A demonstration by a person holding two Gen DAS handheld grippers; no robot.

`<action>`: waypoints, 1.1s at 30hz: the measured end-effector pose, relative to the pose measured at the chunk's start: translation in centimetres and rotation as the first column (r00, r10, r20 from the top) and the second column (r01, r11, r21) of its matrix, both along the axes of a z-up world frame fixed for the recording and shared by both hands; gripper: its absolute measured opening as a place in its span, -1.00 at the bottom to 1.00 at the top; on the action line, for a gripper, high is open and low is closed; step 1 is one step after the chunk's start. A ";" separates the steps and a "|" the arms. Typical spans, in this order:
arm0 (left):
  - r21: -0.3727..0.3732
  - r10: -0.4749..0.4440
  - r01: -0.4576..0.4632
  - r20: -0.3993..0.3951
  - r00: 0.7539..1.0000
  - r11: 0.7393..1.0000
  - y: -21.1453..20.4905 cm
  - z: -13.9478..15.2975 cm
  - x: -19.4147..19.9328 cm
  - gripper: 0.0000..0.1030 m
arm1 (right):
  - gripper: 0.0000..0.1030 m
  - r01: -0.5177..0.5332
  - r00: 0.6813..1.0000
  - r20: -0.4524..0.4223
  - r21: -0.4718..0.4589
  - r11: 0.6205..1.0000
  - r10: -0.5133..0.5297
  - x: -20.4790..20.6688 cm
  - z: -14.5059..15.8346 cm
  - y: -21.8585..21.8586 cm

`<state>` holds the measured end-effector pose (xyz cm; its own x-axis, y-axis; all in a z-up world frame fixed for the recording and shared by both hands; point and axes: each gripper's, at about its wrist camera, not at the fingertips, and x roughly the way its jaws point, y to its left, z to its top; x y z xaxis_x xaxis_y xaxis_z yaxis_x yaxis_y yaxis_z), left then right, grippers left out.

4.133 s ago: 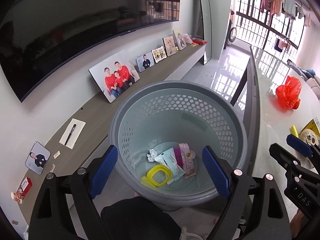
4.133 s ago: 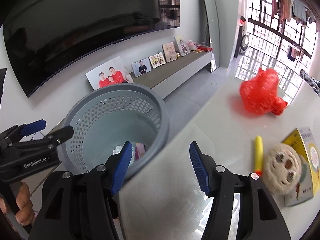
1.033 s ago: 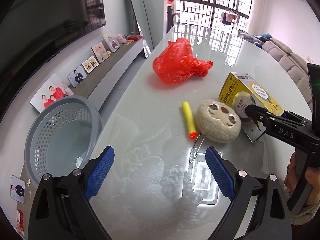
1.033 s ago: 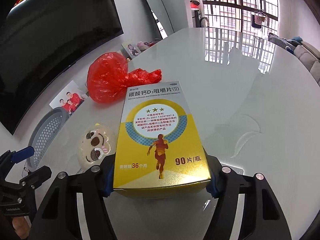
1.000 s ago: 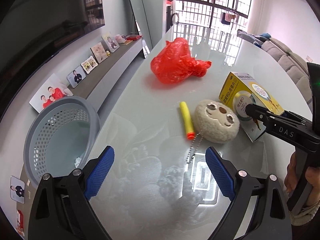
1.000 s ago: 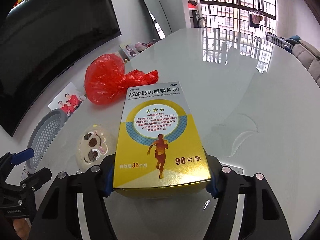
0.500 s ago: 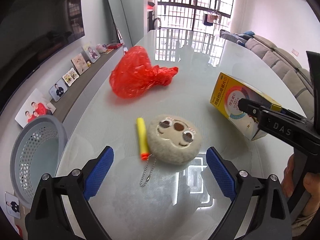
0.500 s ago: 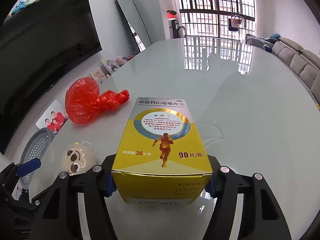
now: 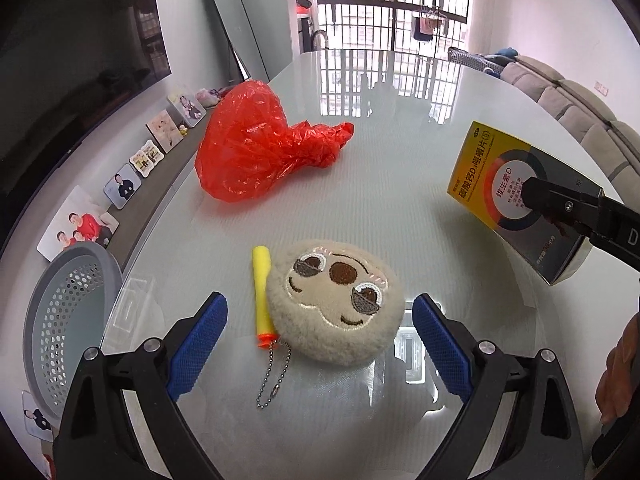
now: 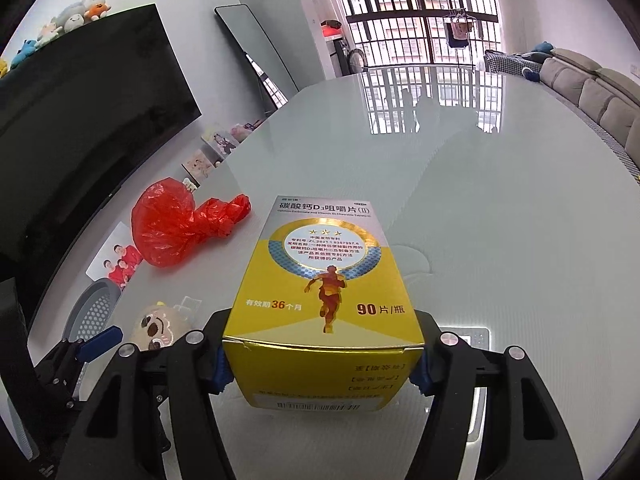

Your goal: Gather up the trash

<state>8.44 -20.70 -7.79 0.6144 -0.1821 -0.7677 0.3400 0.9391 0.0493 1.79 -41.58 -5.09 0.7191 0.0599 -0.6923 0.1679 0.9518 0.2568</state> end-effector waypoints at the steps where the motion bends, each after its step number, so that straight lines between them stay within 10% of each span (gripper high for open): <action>1: 0.001 0.000 0.000 0.006 1.000 1.000 -0.1 0.1 -0.1 0.78 | 0.22 0.000 1.000 0.000 0.000 1.000 0.000 0.0 0.0 -0.1; 14: 0.005 -0.012 0.012 -0.013 1.000 1.000 -0.3 -0.3 -0.1 0.20 | 0.22 -0.004 1.000 -0.007 0.001 1.000 0.004 -0.1 -0.1 -0.1; 33: -0.079 -0.032 0.035 0.036 0.999 0.996 1.3 3.9 -2.5 0.15 | 0.22 -0.005 1.000 0.012 0.007 1.000 0.005 -0.4 0.4 0.0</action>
